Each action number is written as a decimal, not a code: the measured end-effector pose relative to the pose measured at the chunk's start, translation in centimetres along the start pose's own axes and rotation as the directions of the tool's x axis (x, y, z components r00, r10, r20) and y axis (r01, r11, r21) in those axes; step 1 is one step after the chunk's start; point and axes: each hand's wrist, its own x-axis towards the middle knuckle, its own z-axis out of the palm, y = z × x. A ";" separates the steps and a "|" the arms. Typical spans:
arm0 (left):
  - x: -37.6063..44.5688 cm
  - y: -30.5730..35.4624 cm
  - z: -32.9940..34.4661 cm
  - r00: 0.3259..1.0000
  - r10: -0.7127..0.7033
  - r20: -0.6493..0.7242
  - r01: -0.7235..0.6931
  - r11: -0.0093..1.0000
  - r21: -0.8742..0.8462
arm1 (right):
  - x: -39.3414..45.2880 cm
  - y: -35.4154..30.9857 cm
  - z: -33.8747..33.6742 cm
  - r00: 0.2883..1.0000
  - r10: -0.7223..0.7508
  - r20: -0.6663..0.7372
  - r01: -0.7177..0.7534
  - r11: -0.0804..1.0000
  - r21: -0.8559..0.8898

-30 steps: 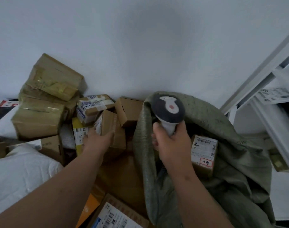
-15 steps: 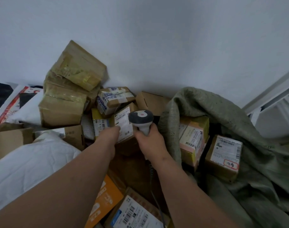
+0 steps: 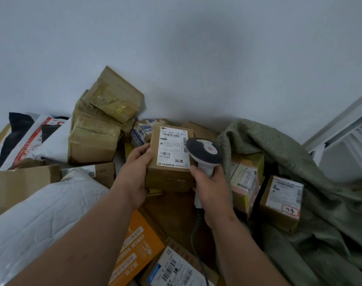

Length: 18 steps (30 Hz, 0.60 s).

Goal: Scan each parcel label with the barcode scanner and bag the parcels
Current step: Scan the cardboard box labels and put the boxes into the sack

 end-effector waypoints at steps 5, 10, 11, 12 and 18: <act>-1.5 0.3 -1.4 0.988 0.079 0.135 -0.083 0.996 0.029 | -1.7 -0.8 -0.6 0.999 -0.043 0.013 0.043 0.999 0.025; -2.7 0.0 -2.4 0.965 0.044 0.260 -0.058 0.997 0.045 | -3.2 -2.1 -1.7 0.997 -0.072 0.008 0.071 0.995 0.069; -3.1 -0.1 -2.3 0.964 0.064 0.258 -0.074 0.997 0.029 | -3.5 -2.5 -2.1 0.997 -0.079 0.013 0.078 0.995 0.062; -3.4 -0.2 -2.2 0.965 0.087 0.248 -0.093 0.996 0.010 | -3.9 -2.9 -2.5 0.996 -0.086 0.013 0.085 0.995 0.049; -4.7 -1.1 -1.3 0.964 0.191 0.186 -0.203 0.978 0.045 | -5.6 -4.8 -4.5 0.998 -0.037 -0.042 0.039 0.998 0.057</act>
